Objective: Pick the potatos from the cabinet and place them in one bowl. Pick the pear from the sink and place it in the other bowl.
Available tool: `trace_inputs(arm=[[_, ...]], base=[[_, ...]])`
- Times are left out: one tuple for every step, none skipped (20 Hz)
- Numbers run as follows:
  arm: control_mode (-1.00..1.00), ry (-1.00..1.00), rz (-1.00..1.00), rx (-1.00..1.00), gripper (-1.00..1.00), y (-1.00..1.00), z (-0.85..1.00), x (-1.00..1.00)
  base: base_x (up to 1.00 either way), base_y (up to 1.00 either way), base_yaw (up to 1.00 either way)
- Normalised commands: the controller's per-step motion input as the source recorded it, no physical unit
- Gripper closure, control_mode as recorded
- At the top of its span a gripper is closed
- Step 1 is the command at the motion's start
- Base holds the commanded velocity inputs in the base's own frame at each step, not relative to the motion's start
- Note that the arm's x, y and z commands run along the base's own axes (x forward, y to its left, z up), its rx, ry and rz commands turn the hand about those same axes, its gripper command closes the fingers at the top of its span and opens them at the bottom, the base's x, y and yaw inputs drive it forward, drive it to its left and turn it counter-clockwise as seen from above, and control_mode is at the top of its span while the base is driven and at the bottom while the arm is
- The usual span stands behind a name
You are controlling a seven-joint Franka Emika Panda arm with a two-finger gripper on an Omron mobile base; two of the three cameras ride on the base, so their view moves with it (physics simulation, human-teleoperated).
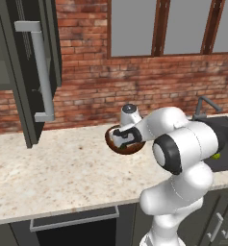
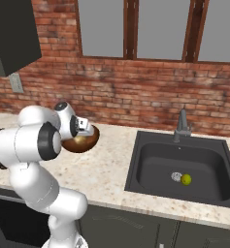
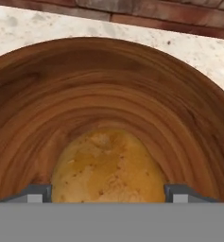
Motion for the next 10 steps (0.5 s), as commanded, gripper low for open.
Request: trace_inputs(arm=[[-1.0,0.0,0.0,0.0,1.0,0.0,-0.2,0.3],[-1.0,0.0,0.0,0.0,1.0,0.0,-0.16,0.27],[-1.0,0.0,0.0,0.0,1.0,0.0,-0.13,0.22],[-1.0,0.0,0.0,0.0,1.0,0.0,-0.11,0.19],[-1.0,0.0,0.0,0.0,1.0,0.0,-0.1,0.16],[-1.0,0.0,0.0,0.0,-1.0,0.0,-0.1,0.14],[-1.0,0.0,0.0,0.0,-1.0,0.0,-0.08,0.09],[-1.0,-0.03,0.0,0.0,-1.0,0.0,0.0,0.0],[-1.0,-0.02,0.0,0.0,-1.0,0.0,0.0,0.0],[-1.0,-0.01,0.0,0.0,-1.0,0.0,0.0,0.01]], base=[[0.0,0.0,0.0],[0.0,0.0,0.0],[0.0,0.0,0.0],[0.0,0.0,0.0],[0.0,0.0,0.0],[0.0,0.0,0.0],[0.0,0.0,0.0],[0.0,0.0,0.0],[0.0,0.0,0.0],[0.0,0.0,0.0]])
